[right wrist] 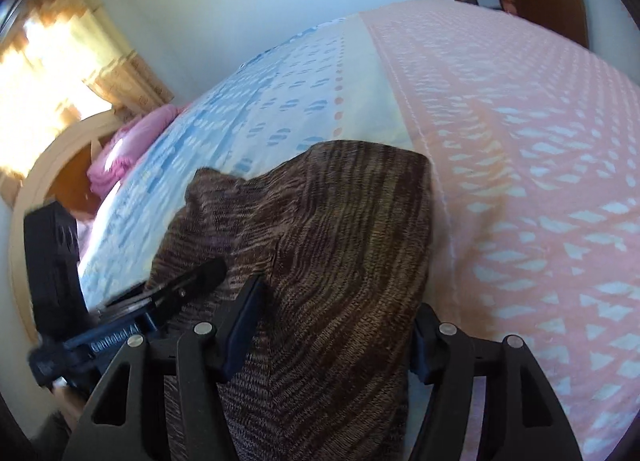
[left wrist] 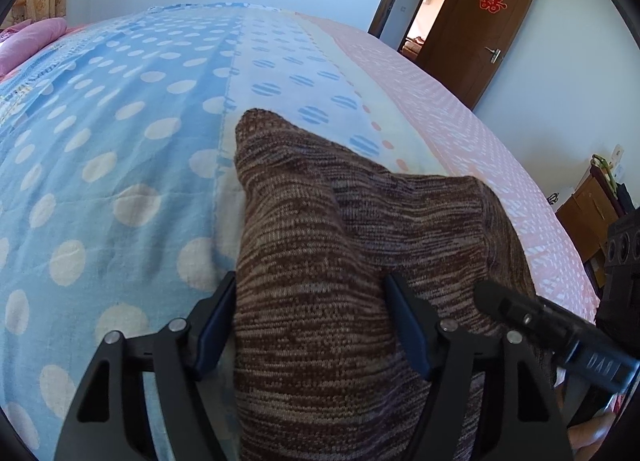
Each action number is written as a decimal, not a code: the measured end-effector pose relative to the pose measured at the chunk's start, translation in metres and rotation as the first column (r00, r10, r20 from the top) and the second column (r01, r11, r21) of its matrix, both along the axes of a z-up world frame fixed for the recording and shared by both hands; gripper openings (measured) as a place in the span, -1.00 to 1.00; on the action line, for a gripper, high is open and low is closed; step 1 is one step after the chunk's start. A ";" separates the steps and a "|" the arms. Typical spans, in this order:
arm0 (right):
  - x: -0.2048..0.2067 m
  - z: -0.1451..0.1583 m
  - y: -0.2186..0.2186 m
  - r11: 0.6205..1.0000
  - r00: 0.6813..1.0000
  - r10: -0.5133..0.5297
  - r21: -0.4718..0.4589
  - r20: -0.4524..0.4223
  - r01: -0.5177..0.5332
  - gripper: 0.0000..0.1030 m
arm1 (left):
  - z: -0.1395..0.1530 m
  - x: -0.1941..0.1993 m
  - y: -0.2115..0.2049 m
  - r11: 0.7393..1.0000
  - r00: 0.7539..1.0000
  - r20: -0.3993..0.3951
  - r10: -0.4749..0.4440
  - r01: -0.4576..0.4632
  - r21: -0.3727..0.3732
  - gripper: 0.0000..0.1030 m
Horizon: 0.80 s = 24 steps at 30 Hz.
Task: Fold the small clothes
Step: 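Grasp the folded sweater with the left gripper while the right gripper grasps it too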
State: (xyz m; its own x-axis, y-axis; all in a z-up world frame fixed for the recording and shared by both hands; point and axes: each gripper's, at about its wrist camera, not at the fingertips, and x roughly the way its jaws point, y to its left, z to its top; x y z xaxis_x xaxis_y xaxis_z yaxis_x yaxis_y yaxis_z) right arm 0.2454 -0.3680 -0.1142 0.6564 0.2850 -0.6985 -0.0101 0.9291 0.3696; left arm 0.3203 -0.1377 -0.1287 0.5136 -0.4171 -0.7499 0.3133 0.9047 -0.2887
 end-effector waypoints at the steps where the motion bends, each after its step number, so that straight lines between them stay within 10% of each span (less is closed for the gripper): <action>1: 0.000 0.001 0.002 1.000 1.000 0.014 0.003 0.007 -0.014 -0.23 | 0.000 0.000 0.000 1.000 1.000 0.000 0.000 0.000 -0.002 0.43; 15: 0.003 -0.004 0.003 1.000 1.000 0.009 0.011 0.003 -0.009 -0.16 | 0.000 -0.001 -0.002 1.000 1.000 0.007 0.002 -0.002 0.004 0.44; 24: -0.013 0.020 0.051 0.945 0.995 0.012 -0.328 0.097 0.021 -0.43 | 0.004 -0.006 -0.001 1.000 0.999 0.040 0.005 -0.005 -0.002 0.02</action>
